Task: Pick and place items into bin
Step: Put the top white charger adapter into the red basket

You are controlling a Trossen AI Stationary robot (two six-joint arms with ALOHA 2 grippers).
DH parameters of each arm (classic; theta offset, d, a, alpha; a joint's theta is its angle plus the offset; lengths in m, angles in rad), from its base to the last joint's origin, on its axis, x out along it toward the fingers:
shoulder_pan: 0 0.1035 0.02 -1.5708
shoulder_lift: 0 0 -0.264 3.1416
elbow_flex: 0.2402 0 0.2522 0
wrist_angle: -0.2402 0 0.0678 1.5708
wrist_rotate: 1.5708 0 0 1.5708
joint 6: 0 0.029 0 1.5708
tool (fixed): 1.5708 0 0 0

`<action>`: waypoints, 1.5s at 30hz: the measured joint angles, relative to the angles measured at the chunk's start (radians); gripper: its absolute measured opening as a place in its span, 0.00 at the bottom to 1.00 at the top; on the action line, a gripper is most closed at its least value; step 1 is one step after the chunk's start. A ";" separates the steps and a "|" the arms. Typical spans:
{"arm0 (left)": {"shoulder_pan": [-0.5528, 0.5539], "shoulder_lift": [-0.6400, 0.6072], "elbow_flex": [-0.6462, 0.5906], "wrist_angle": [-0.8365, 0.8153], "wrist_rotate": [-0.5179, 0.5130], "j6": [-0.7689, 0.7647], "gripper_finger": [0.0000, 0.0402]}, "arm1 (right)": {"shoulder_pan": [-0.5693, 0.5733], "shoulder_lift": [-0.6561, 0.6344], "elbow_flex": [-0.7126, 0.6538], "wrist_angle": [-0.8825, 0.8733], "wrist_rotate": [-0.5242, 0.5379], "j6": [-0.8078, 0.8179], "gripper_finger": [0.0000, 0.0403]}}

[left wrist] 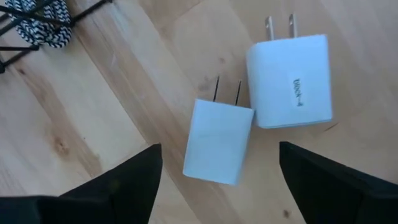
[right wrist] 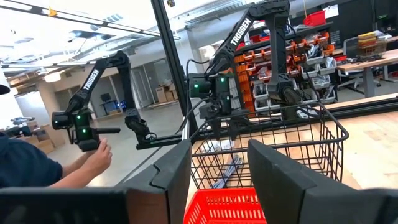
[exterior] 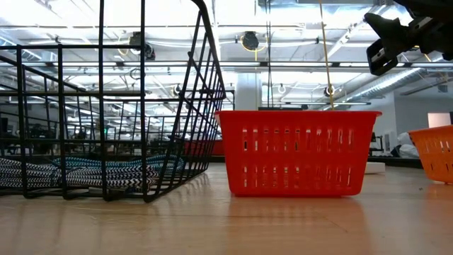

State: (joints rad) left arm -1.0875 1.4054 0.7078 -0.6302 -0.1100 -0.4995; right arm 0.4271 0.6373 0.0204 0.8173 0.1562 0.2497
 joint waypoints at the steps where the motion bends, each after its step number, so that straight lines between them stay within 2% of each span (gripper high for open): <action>1: 0.001 0.007 0.000 -0.001 -0.002 0.002 0.82 | 0.000 0.000 0.000 0.000 0.000 0.000 0.38; 7: 0.006 0.041 -0.018 0.004 -0.014 0.035 0.79 | 0.000 0.000 0.000 0.000 0.000 0.000 0.38; 13: 0.016 0.048 -0.043 0.064 -0.034 0.026 0.71 | 0.000 0.000 0.000 0.000 0.000 0.000 0.38; 26: 0.020 0.048 -0.055 0.164 -0.041 0.022 0.38 | 0.000 0.000 0.000 0.000 0.000 0.000 0.38; 32: 0.019 0.048 -0.055 0.164 -0.058 0.023 0.38 | 0.000 0.000 0.000 0.000 0.000 0.000 0.38; 37: 0.019 0.026 -0.055 0.152 -0.058 0.007 0.48 | 0.000 0.000 0.000 0.000 0.000 0.000 0.38; 39: 0.019 0.013 -0.055 0.148 -0.058 -0.001 0.49 | 0.000 0.000 0.001 0.000 0.000 0.000 0.38; 42: 0.019 -0.005 -0.055 0.148 -0.058 -0.010 0.45 | 0.000 0.000 0.001 0.000 0.000 0.000 0.38; 45: 0.019 -0.012 -0.055 0.148 -0.060 -0.024 0.36 | 0.000 0.000 0.001 0.000 0.000 0.000 0.38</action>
State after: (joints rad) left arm -1.0683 1.3930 0.6525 -0.4823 -0.1700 -0.5238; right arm 0.4274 0.6373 0.0212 0.8169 0.1562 0.2497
